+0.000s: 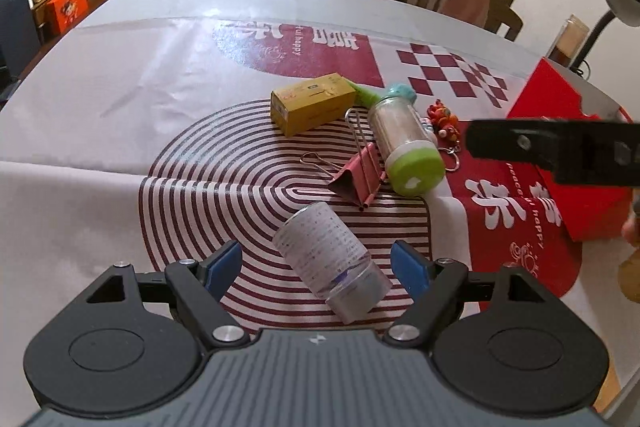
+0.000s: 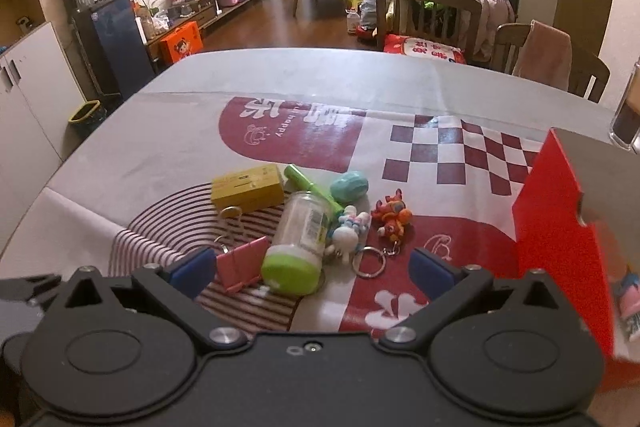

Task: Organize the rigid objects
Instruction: 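Grasp the clear plastic cup with the left tool while the right tool grasps the toothpick jar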

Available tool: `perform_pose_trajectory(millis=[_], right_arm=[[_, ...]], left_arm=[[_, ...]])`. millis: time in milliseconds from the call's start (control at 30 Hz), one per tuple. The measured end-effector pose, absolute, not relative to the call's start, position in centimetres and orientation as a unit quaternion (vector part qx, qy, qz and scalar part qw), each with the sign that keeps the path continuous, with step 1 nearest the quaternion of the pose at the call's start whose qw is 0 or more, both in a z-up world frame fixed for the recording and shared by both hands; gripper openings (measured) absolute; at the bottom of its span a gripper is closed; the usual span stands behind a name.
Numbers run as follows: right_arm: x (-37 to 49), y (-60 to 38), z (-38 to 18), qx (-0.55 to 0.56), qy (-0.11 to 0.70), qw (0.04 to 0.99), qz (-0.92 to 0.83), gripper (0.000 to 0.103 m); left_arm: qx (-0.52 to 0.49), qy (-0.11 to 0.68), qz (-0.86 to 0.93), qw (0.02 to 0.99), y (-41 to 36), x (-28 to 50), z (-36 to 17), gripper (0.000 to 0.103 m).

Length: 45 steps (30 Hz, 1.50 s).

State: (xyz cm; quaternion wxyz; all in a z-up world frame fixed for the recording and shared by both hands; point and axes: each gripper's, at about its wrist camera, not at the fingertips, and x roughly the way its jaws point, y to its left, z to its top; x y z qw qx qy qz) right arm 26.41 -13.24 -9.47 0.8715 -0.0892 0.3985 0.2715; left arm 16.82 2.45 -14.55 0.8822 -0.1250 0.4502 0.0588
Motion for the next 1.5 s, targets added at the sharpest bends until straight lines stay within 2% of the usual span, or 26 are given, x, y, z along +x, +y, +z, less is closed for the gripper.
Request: perform_pose_trajectory(millis=[300,700,833,1067,1167,1200,1500], right_arm=[[29.5,-10.9,-11.8,-0.101,0.415,0.867,0.256,0.097],[31.5,-9.1,-14.1,-0.093,0.451,0.855,0.237,0.073],[31.6,-8.9,-14.4,-0.096,0.456,0.852,0.237,0.065],[31.4,-8.4,-14.5,-0.11,0.458,0.852,0.229,0.062],[31.2,-8.2,-14.2,-0.114,0.452,0.854,0.232,0.051],[31.1,-8.2,-14.1,-0.111,0.453,0.852,0.237,0.043],[30.5,-8.9,-13.4,-0.102,0.451,0.855,0.235,0.042]], left_arm=[[-0.135,0.447,0.073,0.881,2.0,17.5,-16.0,0.081],[-0.117,0.441,0.083,0.886,0.7,18.1,-16.9,0.08],[-0.111,0.443,0.083,0.886,0.5,18.2,-17.0,0.067],[-0.1,0.449,0.079,0.884,0.2,18.3,-17.0,0.063],[-0.102,0.45,0.077,0.884,0.4,18.2,-16.9,0.06],[-0.103,0.449,0.076,0.884,0.5,18.1,-16.8,0.059],[-0.114,0.449,0.069,0.884,1.7,17.3,-16.5,0.056]])
